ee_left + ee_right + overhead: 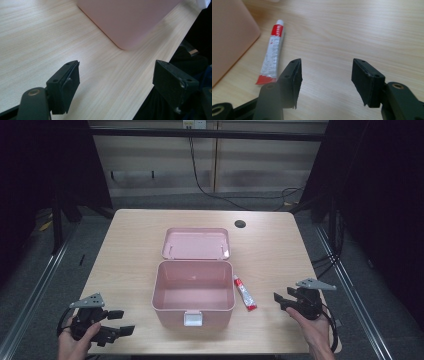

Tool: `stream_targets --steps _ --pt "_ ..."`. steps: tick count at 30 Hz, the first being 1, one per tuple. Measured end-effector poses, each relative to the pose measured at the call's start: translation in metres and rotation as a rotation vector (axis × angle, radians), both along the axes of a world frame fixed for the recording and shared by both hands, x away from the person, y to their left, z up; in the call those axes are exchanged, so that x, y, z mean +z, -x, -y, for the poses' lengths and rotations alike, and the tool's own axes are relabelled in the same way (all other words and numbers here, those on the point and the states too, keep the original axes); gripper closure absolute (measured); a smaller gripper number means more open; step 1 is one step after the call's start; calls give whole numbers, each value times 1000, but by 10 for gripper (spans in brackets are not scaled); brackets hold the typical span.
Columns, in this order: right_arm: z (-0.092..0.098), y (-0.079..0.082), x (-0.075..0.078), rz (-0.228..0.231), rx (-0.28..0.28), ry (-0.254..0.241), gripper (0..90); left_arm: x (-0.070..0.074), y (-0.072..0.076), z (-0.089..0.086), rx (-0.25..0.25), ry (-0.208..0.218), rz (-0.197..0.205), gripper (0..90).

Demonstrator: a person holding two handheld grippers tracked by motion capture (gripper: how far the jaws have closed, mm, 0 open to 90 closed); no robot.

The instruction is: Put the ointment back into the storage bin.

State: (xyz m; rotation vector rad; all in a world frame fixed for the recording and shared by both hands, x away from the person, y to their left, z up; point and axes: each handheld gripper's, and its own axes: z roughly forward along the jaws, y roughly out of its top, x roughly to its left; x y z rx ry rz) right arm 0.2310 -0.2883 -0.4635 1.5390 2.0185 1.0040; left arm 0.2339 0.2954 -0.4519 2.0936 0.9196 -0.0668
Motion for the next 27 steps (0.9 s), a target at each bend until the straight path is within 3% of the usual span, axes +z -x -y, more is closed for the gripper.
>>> stream_targets --steps 4,7,9,13,17,19,21,24,25,27 --pt "0 -1 2 -15 19 0 412 0 1 0 0 10 -4 215" --pt "-2 0 5 -44 52 -32 402 -1 1 -3 1 55 -20 215" --pt "-3 0 8 -63 74 -23 455 -1 1 -5 4 64 -21 215" --pt "-9 1 17 -47 115 14 477 -1 1 -5 2 59 -21 215" --pt "-19 0 18 -85 135 66 479 -1 1 -4 3 58 -21 215" --pt "-22 -2 19 -103 166 57 496 -1 1 -5 4 61 -22 215" --pt "-24 -3 22 -106 157 70 510 -1 1 -5 6 61 -24 215" --pt "-25 -5 26 -111 152 45 522 -2 1 -5 9 57 -24 215" --pt "-27 -8 29 -128 159 55 523 -2 2 -4 6 56 -24 215" --pt "-31 -11 30 -151 164 29 544 -2 1 -4 4 57 -26 215"
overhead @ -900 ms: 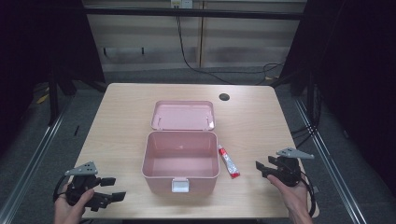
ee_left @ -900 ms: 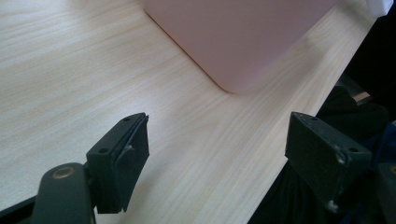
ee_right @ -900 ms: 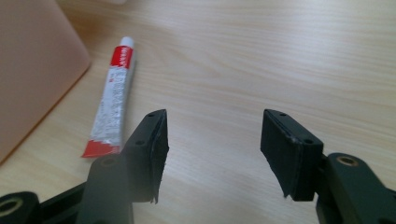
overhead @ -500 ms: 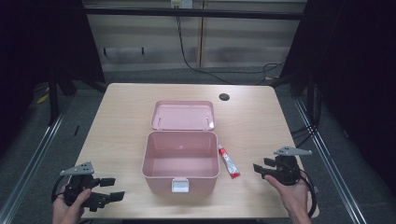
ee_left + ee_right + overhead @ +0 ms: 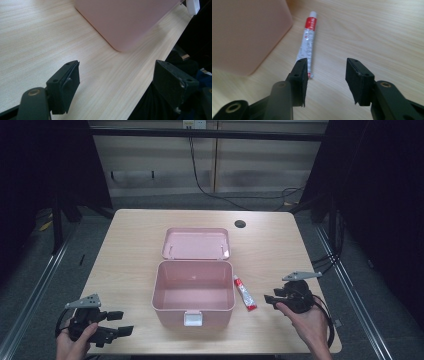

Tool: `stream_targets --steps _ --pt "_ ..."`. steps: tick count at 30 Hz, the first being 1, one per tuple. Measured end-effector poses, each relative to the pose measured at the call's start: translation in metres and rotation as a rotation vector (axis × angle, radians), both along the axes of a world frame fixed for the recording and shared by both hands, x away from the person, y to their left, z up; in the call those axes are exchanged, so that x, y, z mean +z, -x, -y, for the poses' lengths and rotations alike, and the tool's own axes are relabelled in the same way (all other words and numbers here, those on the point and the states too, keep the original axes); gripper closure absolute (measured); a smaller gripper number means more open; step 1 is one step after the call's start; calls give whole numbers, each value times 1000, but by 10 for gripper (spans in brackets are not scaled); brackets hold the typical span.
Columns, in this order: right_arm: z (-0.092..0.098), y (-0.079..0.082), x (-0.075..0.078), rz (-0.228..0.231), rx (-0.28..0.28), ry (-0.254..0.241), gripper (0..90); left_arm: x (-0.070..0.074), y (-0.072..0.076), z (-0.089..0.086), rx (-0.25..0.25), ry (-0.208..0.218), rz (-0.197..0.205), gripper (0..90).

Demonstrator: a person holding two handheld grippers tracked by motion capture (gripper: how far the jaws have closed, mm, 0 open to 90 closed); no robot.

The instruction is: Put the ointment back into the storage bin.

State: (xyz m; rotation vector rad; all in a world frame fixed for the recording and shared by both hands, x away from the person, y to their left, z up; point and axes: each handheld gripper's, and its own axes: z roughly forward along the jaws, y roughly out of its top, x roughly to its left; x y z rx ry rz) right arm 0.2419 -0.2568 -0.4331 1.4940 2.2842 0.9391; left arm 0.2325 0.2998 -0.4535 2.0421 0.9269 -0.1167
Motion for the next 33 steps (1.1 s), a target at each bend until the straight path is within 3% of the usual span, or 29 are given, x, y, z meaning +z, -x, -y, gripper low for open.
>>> stream_targets --steps 3,5,7,15,18,33 --pt "-7 -2 -2 -38 13 9 548 0 0 0 0 -1 0 215" --pt "-17 -5 -9 -98 50 26 549 0 0 0 -3 -2 2 215" --pt "-21 -6 -10 -113 65 47 560 0 0 0 -5 -2 1 215" --pt "-30 -19 4 -187 62 51 549 -1 0 0 0 -1 -2 215" --pt "-33 -29 6 -238 56 55 526 -1 0 -1 -2 -7 -3 215" --pt "-52 -62 15 -373 65 129 521 -1 0 0 0 -5 -3 215"
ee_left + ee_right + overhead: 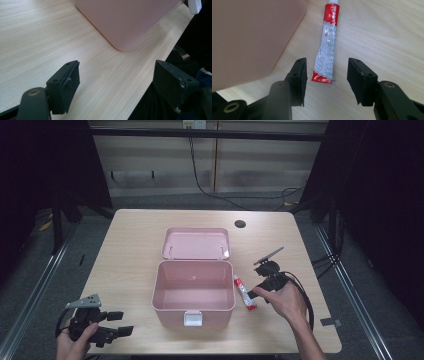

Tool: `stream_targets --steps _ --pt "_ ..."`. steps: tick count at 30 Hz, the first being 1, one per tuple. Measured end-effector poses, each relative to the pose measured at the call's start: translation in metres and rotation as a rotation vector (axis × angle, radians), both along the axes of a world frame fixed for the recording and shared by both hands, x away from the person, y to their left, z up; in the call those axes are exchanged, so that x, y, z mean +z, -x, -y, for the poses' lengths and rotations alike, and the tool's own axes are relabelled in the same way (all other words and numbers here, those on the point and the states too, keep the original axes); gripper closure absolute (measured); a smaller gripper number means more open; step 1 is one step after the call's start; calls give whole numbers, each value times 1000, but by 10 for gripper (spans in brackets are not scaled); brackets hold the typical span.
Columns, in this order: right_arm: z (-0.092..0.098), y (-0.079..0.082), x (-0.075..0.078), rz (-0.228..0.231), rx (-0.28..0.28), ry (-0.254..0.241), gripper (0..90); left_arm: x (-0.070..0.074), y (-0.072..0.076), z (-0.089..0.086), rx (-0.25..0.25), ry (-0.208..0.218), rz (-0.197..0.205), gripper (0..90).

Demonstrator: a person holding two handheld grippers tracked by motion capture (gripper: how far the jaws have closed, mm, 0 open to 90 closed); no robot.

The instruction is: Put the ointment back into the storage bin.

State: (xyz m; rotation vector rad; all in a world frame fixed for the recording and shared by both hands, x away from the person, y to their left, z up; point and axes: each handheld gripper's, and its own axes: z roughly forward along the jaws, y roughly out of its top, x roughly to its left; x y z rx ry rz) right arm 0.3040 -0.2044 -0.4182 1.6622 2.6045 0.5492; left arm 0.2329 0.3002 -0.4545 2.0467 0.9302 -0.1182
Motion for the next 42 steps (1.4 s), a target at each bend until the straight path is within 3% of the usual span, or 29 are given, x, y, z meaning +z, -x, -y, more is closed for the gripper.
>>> stream_targets --steps 10,13,18,27,42 --pt "-9 -19 -8 -78 18 26 613 0 0 0 1 0 -1 215" --pt "-13 -24 -11 -98 24 62 607 0 0 0 -1 -1 2 215" --pt "-18 -30 -18 -132 33 61 608 0 0 0 -1 -2 0 215" --pt "-27 -38 -31 -153 43 99 609 1 1 -1 -1 2 3 215" --pt "-40 -43 -47 -144 76 171 600 1 2 -1 6 3 2 215"
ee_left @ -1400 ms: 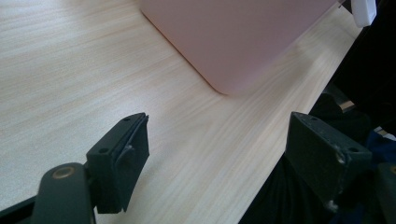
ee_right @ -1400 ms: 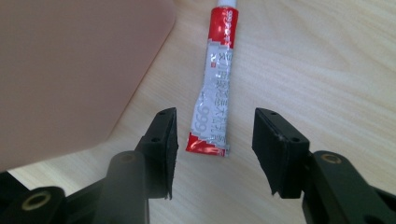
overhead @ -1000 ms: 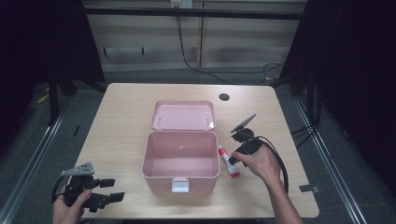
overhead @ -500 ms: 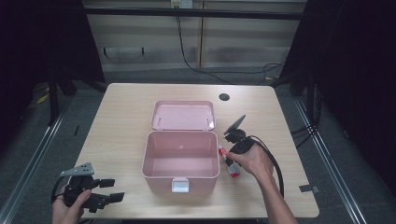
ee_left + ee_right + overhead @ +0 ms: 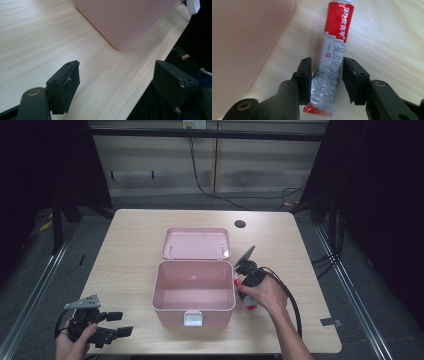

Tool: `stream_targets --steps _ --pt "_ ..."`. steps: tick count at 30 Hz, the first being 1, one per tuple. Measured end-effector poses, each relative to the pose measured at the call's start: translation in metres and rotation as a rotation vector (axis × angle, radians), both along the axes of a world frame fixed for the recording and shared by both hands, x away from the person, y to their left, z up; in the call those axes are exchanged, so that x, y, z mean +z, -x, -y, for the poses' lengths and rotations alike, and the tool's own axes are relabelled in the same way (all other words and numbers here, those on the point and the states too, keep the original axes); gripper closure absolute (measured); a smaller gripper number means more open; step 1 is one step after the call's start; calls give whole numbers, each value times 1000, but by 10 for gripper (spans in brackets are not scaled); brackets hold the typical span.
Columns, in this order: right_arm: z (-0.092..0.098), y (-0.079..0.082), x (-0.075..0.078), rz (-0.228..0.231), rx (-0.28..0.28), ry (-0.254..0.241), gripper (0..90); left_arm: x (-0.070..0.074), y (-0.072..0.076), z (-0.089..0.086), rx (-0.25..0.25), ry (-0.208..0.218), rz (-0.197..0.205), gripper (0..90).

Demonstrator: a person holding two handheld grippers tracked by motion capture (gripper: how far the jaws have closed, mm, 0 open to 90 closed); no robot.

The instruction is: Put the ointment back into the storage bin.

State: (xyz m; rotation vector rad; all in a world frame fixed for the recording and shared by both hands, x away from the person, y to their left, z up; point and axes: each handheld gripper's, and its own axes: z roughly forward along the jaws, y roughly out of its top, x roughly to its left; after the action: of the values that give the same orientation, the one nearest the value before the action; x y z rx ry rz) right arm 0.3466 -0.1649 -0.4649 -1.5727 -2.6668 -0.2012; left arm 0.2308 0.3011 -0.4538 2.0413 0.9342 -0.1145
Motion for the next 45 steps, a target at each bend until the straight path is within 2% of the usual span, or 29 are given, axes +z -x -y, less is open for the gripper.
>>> stream_targets --steps 16,26,37,45 --pt "-5 -2 -2 3 -17 50 701 0 0 0 0 -1 -1 215" --pt "-2 -4 -2 -16 -15 34 705 0 0 -1 0 0 0 215" --pt "2 -2 5 -28 -11 2 705 0 0 0 -2 -4 0 215" --pt "2 1 7 -33 -2 3 705 0 0 0 -3 0 -2 215"
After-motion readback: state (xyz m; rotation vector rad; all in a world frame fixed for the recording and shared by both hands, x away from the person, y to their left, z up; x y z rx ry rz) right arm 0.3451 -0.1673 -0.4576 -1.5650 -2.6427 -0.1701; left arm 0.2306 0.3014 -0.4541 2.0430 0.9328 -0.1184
